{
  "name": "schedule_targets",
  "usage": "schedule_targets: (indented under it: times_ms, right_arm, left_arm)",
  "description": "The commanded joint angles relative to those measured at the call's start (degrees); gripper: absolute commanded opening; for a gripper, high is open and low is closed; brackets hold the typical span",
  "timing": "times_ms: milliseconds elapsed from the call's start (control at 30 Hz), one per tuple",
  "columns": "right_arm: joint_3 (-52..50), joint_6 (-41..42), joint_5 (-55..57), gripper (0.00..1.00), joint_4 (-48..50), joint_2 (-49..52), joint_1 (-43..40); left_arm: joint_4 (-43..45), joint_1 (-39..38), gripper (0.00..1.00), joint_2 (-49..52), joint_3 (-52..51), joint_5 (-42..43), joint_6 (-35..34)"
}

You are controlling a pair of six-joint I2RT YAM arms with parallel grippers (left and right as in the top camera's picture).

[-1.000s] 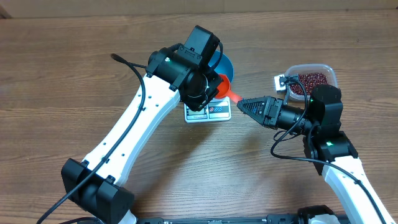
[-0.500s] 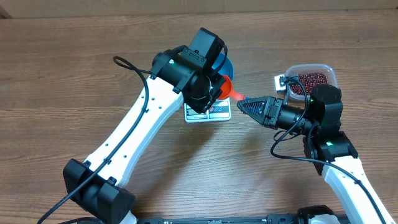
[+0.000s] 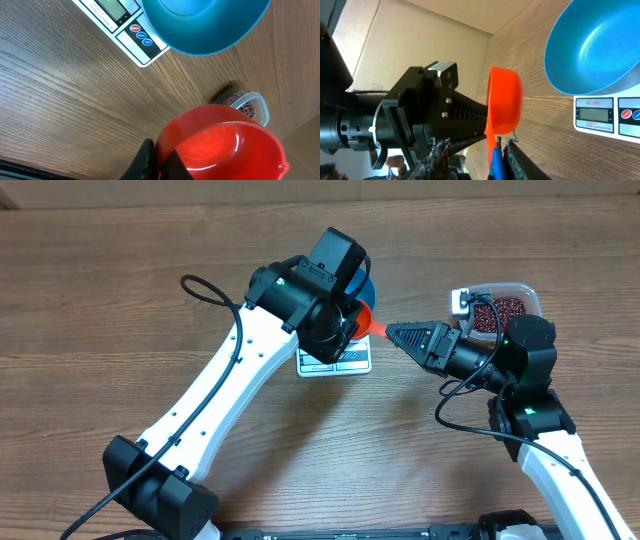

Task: Scoop item into bowl and weigh 150g on scale
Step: 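Close the right gripper on the blue handle of the scoop, then open the left gripper and carry the scoop right with the right gripper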

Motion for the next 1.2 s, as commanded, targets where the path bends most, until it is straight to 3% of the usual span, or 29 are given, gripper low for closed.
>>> schedule_targets:
  times_ms: [0,333,500,667,767,800,867,933,1167]
  right_arm:
    - [1.1,1.0,1.1,0.33,0.0,0.0,0.2]
    - [1.1,0.8,1.2,0.06,-1.1,0.0,0.2]
    - [1.1,0.8,1.2,0.04,-1.3,0.0,0.2]
    - [1.1,0.8,1.7,0.04,-1.3,0.0,0.2]
    - [1.1,0.8,1.9,0.04,-1.2,0.0,0.2]
    - [1.1,0.8,1.9,0.04,-1.3,0.0,0.2]
    - [1.1,0.8,2.1,0.04,-1.3,0.0,0.2]
    - [1.1,0.1,2.3,0.04,-1.3,0.0,0.2]
    - [1.2,-2.9,4.6,0.04,-3.4,0.0,0.2]
  left_arm:
    - [-0.1,-0.3,0.04,-1.0,0.9,-1.8,-1.6]
    - [0.0,-0.3,0.04,-1.0,0.9,-1.7,-1.8]
    - [0.0,-0.3,0.04,-1.0,0.9,-1.7,-1.7]
    - [-0.1,-0.3,0.34,-1.0,0.9,-1.7,-1.5]
    - [-0.1,-0.3,0.38,-1.0,0.9,-1.6,-1.0]
    - [-0.1,-0.3,0.45,-1.0,0.9,-1.6,-0.8]
    - [-0.1,-0.3,0.67,-1.0,0.9,-1.7,0.1]
    - [-0.2,0.0,0.96,-1.0,0.9,-1.7,2.8]
    - [-0.2,6.5,1.0,-1.2,2.1,8.1,19.2]
